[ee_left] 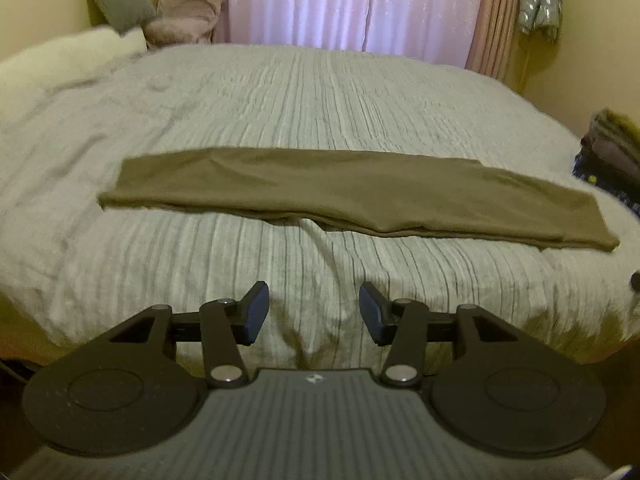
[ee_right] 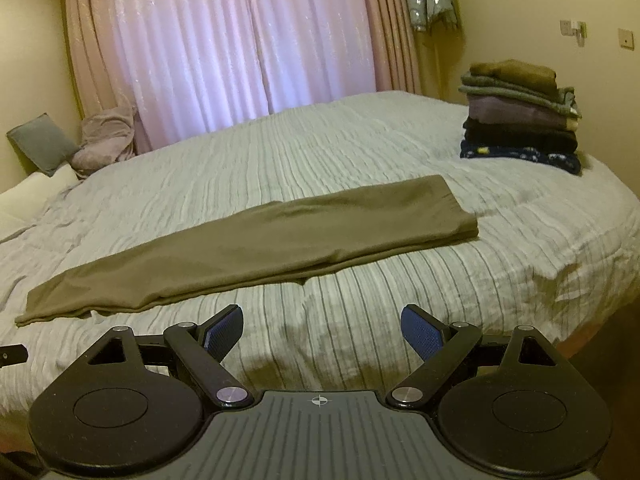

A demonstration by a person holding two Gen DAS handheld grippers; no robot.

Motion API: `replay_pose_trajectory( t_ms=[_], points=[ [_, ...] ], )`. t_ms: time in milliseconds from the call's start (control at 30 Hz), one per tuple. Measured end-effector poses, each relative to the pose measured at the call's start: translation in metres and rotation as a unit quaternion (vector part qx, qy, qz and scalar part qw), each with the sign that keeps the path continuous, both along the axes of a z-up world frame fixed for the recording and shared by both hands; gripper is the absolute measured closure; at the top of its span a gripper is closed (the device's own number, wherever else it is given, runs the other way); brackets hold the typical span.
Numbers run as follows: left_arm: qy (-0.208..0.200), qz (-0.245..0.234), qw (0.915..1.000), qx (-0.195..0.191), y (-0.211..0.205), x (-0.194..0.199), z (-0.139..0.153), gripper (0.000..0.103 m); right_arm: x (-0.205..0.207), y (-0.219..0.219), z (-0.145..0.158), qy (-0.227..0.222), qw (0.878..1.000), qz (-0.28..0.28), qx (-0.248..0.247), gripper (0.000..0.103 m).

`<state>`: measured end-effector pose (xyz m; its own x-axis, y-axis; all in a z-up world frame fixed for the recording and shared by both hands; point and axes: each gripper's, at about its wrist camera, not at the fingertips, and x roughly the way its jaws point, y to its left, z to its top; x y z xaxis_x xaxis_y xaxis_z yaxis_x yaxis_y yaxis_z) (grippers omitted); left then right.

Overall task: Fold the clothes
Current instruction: 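Move the left gripper down to the hem end of the trousers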

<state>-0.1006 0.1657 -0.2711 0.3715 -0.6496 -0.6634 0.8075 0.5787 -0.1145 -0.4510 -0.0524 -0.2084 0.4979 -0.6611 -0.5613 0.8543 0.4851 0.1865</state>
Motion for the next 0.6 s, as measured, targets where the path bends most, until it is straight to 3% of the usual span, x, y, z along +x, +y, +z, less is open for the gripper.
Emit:
replay_pose_trajectory(
  t_ms=[167,267,333,400,600],
  points=[
    [0.091,0.043,0.9942,-0.038,0.01,0.05,-0.024,0.058,0.008,-0.029,-0.02,0.017,0.999,-0.01,0.033,0.014],
    [0.145,0.082,0.9831,-0.075,0.018,0.088,-0.036,0.06,0.015,-0.049,-0.03,0.029,0.998,-0.015,0.05,0.014],
    [0.195,0.12,0.9674,-0.109,0.024,0.118,-0.045,0.062,0.019,-0.062,-0.035,0.035,0.997,-0.02,0.059,0.014],
    [0.237,0.16,0.9462,-0.152,0.028,0.148,-0.056,0.063,0.023,-0.076,-0.04,0.039,0.997,-0.027,0.065,0.014],
    [0.315,0.27,0.8732,-0.256,0.031,0.221,-0.087,0.063,0.039,-0.113,-0.053,0.049,0.995,-0.038,0.077,0.014]
  ],
)
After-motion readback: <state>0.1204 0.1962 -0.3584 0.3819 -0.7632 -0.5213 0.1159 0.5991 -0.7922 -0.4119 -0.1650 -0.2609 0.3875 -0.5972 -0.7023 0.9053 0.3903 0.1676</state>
